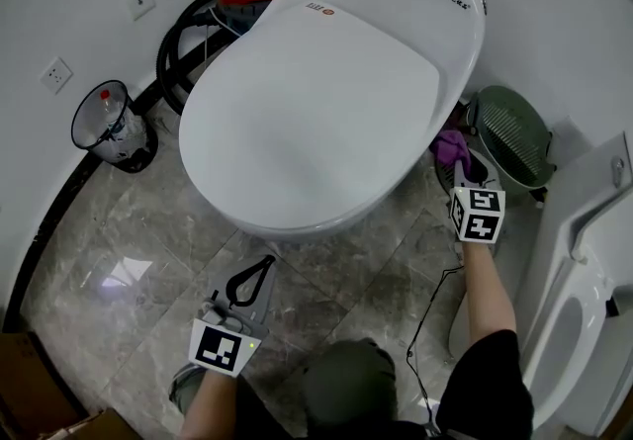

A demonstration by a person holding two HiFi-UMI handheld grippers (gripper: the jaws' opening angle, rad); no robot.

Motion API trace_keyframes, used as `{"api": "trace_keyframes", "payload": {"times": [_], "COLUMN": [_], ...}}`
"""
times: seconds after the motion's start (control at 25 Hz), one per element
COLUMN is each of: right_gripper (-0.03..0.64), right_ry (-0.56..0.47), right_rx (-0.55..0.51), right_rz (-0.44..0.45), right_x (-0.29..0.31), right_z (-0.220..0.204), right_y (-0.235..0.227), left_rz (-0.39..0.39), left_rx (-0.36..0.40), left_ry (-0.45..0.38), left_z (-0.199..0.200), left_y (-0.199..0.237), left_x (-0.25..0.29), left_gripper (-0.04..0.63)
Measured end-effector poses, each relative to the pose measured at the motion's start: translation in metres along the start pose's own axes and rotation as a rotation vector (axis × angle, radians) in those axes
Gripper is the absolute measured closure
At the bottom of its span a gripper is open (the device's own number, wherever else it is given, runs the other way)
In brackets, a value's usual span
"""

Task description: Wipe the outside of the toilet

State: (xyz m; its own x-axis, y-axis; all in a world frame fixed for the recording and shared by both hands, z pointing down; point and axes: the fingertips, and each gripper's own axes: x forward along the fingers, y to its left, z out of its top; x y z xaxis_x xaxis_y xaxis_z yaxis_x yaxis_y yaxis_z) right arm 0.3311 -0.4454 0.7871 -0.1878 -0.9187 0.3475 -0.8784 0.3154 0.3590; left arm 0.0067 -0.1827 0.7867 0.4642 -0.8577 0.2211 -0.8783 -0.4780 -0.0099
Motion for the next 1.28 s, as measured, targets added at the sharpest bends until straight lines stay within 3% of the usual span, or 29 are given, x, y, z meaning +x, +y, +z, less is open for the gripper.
{"api": "trace_keyframes", "payload": {"times": [0.2, 0.44, 0.72, 0.92, 1.28], "right_gripper": [0.577, 0.577, 0.577, 0.577, 0.575], "right_ry": [-0.060, -0.100, -0.109, -0.106, -0.063], "right_rx": [0.015, 0.042, 0.006, 0.000, -0.050], "right_rz": [0.146, 0.448, 0.694, 0.707, 0.590], "right_x": [-0.060, -0.123, -0.143, -0.130, -0.101], "right_z": [-0.015, -0.035, -0.036, -0.028, -0.030], "right_y": [0.054, 0.158, 0.263, 0.286, 0.235], "left_rz": [-0.002, -0.017, -0.033, -0.026, -0.029], "left_rx": [0.005, 0.012, 0.038, 0.032, 0.034], "left_ry": [0.005, 0.005, 0.000, 0.001, 0.005], "left_z": [-0.003, -0.002, -0.001, 0.000, -0.003], "left_y": [0.003, -0.001, -0.009, -0.010, -0.010], "left_x": [0.001, 0.005, 0.009, 0.007, 0.011], "left_gripper": [0.589, 0.589, 0.589, 0.589, 0.589]}}
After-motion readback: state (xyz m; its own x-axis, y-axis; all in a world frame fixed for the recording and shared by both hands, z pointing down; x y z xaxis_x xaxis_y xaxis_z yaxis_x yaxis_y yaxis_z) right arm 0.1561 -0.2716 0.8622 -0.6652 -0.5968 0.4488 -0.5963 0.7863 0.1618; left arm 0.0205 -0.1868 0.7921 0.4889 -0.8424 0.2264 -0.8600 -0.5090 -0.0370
